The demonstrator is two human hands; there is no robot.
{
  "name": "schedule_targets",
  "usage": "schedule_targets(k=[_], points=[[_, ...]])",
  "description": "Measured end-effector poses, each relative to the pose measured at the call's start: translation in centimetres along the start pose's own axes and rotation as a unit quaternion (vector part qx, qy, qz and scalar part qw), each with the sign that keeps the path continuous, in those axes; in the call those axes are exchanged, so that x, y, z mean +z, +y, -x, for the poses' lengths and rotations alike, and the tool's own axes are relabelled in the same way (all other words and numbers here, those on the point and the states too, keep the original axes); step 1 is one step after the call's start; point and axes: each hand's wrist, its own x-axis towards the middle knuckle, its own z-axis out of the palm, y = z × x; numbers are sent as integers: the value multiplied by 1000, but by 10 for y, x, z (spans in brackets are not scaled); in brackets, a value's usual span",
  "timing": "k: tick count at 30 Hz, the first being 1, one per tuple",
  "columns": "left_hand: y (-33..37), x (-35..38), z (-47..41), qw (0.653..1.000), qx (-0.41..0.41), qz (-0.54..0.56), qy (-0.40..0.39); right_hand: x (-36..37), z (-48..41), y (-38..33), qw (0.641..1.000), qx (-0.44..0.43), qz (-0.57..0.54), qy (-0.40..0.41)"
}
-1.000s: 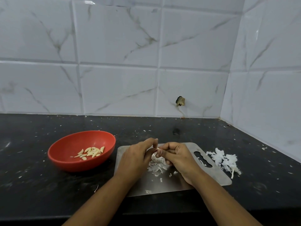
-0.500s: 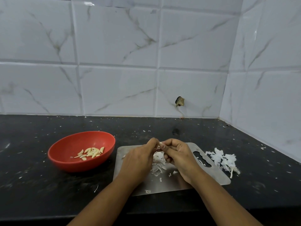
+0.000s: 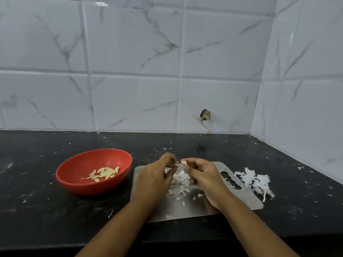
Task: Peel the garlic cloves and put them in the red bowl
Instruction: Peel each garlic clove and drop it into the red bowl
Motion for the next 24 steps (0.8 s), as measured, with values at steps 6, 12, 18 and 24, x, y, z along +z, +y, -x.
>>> schedule_targets(k=[6,12,18,24], points=[[1,-1,1,999,35,-32,-17,1,2,0,999,-18,28,-3],[-6,3,0,997,29,-63,-25,3,4,-1,998,-39,44,-15],[-1,4,2,991,43,-125,-32,6,3,6,973,-107,203,-28],[-7,2,1,992,55,-54,-99,5,4,8,938,-186,292,-25]])
